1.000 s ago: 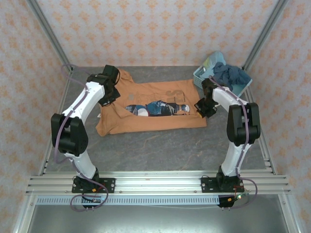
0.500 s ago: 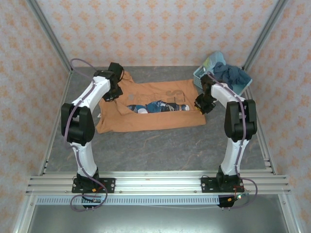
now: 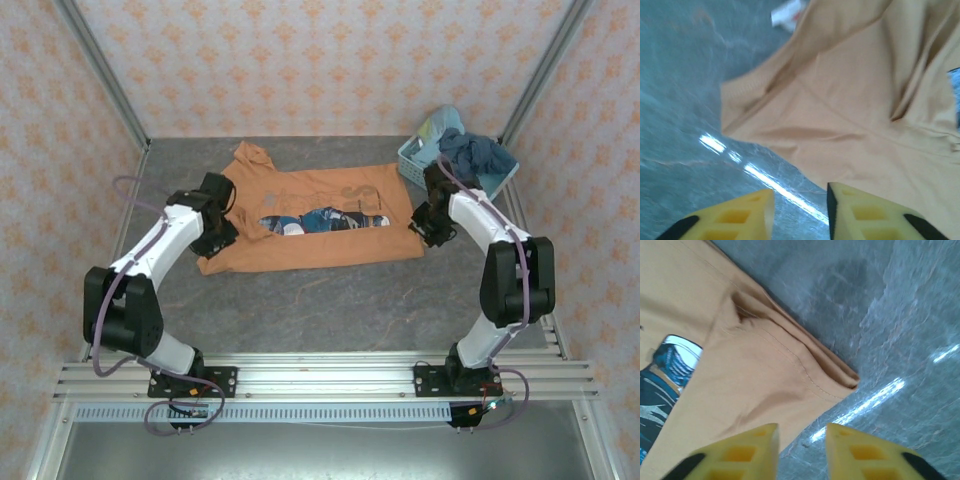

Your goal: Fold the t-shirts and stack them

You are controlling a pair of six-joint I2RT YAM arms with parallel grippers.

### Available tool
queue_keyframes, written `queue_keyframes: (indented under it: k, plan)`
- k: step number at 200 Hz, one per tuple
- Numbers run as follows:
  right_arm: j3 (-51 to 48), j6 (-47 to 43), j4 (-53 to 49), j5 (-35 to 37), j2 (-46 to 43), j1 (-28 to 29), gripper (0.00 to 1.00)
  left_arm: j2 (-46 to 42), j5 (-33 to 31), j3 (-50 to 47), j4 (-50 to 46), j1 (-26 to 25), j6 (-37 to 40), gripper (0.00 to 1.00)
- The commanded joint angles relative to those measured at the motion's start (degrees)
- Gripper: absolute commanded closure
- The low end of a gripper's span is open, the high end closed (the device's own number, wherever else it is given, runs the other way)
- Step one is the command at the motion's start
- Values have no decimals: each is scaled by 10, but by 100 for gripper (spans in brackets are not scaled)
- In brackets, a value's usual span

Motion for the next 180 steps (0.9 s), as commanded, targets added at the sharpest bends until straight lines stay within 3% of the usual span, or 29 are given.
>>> queue_keyframes:
  k: [1, 59, 131, 148, 180]
  plan:
    - [-25, 20, 65, -40, 23, 4, 77, 30, 42, -36, 79, 18, -58, 74]
    - [-11, 15, 32, 27, 109, 7, 87, 101, -12, -63, 80, 52, -52, 82]
    - [-186, 20, 3, 8, -36, 22, 83, -27, -28, -201, 46, 52, -41, 81]
    - [-191, 22, -8, 4, -78, 31, 79, -75, -25, -198, 25, 52, -38, 76]
    - [-153, 4, -22, 22, -149, 43, 64, -165, 6, -160, 30, 42, -50, 55]
